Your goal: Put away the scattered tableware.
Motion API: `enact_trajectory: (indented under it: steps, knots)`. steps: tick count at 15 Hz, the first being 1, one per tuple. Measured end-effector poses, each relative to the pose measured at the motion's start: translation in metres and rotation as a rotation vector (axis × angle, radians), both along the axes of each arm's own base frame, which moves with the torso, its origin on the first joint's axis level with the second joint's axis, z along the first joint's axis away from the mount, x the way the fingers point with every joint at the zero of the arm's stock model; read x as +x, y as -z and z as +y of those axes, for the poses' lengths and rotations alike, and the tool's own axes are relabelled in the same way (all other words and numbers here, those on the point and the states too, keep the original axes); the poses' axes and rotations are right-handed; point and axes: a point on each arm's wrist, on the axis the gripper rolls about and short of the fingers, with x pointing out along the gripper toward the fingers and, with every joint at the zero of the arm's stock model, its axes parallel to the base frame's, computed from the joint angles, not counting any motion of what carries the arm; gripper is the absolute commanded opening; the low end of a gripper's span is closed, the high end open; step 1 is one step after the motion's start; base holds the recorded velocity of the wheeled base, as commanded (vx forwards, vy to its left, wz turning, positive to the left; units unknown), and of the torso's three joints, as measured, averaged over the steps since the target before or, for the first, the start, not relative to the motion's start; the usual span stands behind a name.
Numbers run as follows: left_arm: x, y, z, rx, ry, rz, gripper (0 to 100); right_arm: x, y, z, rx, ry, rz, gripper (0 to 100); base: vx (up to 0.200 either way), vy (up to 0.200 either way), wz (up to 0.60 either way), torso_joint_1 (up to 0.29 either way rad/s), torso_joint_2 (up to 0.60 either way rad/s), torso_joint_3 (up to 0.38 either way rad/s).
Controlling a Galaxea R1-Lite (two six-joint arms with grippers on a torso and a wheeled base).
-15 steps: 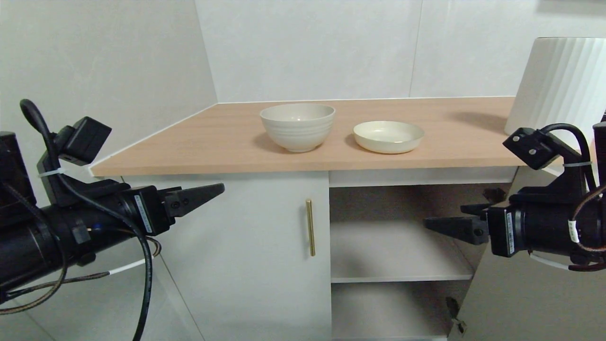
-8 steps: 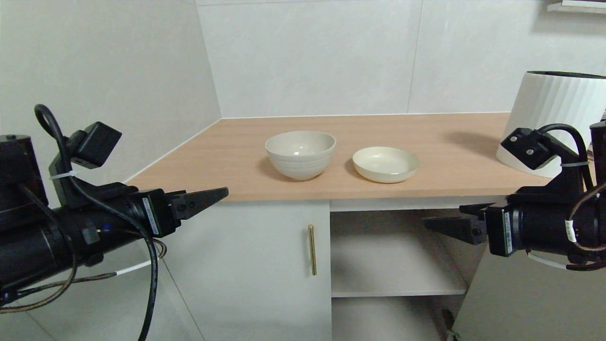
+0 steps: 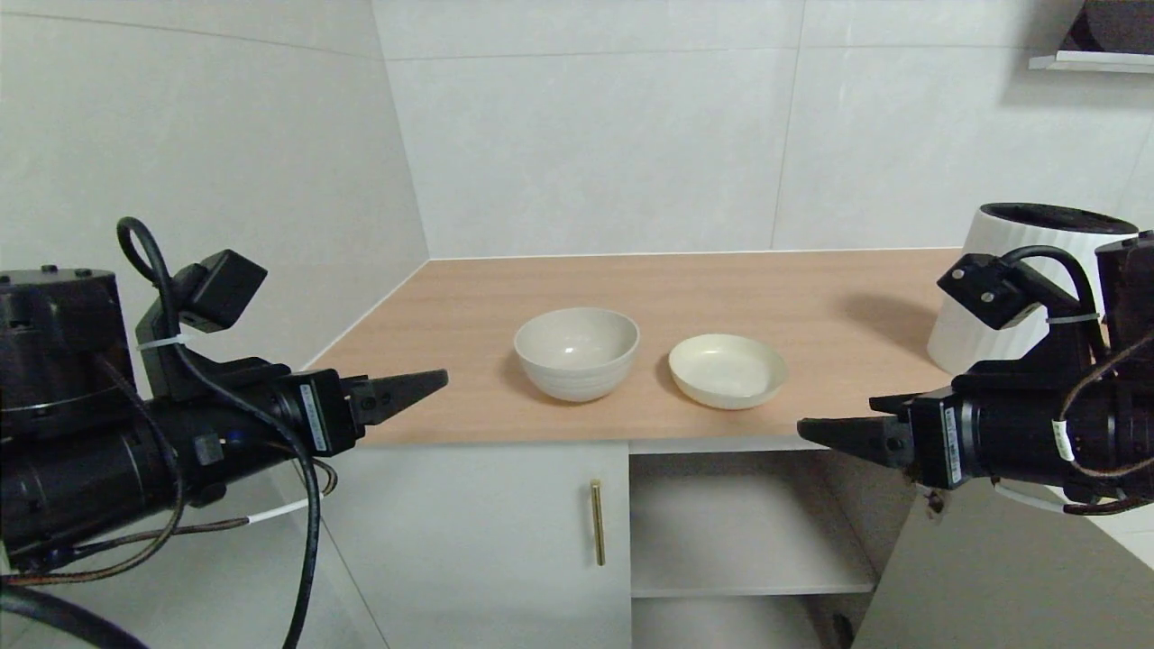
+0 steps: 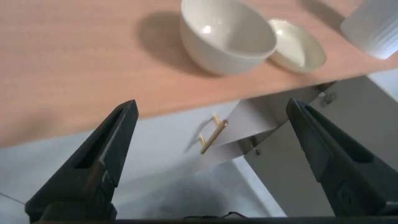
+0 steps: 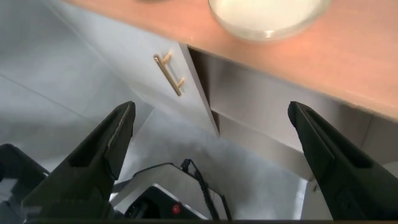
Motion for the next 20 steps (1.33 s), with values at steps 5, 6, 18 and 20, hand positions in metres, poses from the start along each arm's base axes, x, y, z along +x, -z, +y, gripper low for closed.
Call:
enact_trajectory:
  steps: [5,6,18,20]
  knots:
    - [0.003,0.002,-0.001,-0.014,-0.007,0.017,100,0.002,0.001,0.001,0.0,0.004,-0.005,100,0.0,0.0,0.0,0.191,-0.44,-0.248]
    - [0.004,0.0,-0.001,-0.017,-0.009,0.013,100,0.003,0.001,0.001,0.0,0.006,-0.009,100,0.0,0.0,0.0,0.071,-0.15,-0.08]
    - [0.055,-0.036,-0.024,-0.135,-0.092,0.368,100,0.088,0.01,0.029,0.042,0.289,0.061,100,0.0,0.0,0.0,0.003,-0.01,-0.004]
    - [0.068,-0.029,-0.035,-0.174,-0.099,0.419,100,0.097,0.02,0.032,0.032,0.306,0.088,100,0.0,0.0,0.0,0.0,0.0,0.0]
